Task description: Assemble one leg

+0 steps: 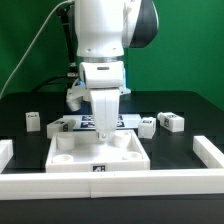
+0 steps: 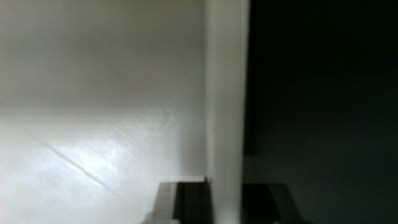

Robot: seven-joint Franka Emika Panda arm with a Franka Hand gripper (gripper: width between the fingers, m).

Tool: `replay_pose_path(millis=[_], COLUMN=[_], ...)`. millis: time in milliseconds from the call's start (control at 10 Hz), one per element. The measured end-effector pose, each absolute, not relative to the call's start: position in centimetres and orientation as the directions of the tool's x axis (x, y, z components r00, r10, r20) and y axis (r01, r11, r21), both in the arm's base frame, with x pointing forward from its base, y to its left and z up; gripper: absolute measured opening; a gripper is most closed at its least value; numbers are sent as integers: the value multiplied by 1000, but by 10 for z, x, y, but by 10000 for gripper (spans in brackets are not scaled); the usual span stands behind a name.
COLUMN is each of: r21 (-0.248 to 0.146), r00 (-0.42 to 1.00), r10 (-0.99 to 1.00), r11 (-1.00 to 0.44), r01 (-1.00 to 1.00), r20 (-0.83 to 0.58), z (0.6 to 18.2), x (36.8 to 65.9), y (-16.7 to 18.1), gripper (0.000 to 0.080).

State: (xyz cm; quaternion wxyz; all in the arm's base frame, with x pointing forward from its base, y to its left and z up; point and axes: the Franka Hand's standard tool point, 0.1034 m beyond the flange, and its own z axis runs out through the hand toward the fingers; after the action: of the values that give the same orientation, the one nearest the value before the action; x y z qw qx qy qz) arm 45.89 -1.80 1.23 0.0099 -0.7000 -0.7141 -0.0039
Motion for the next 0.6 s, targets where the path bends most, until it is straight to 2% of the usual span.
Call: replay_pose_path(millis=[200,600], r21=[-2,-11], r00=[30,39], r10=[999,998], r11=[-30,-39], r01=[1000,999], r20=[34,40], z=[12,14], x=[462,476], y=[13,52], gripper=[58,58])
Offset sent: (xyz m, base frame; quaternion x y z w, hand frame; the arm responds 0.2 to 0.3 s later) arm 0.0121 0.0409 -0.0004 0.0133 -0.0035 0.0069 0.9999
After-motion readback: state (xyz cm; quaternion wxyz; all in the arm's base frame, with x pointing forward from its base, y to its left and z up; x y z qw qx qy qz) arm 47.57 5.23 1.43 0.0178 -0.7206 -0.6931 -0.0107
